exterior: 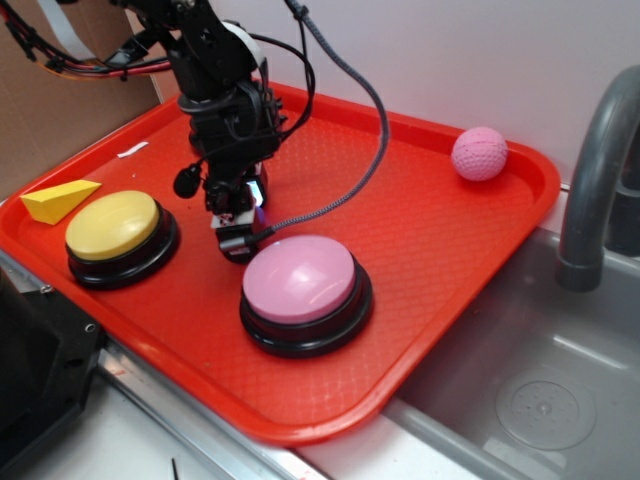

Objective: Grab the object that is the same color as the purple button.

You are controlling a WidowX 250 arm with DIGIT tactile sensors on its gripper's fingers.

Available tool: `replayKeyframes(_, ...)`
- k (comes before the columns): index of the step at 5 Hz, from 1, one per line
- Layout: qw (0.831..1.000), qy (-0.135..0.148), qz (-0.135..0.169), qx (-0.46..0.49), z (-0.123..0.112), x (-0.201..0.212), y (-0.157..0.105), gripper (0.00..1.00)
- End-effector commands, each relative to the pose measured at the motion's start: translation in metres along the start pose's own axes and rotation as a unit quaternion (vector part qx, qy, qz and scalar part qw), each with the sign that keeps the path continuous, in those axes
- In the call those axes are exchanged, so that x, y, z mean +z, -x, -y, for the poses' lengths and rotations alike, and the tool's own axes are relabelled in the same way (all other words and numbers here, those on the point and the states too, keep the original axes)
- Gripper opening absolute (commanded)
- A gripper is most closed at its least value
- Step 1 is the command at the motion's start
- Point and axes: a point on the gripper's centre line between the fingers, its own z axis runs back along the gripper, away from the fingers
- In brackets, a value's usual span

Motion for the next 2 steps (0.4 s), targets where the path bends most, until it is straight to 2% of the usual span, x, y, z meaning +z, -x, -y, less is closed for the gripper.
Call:
replayKeyframes(1,0.995,0.000,-0.021,0.100,-0.005,0.053,-0.011,0.00)
replayKeyframes(2,0.986,-0.030,-0.026,0.160,-0.016,0.093,-0.038,0.00)
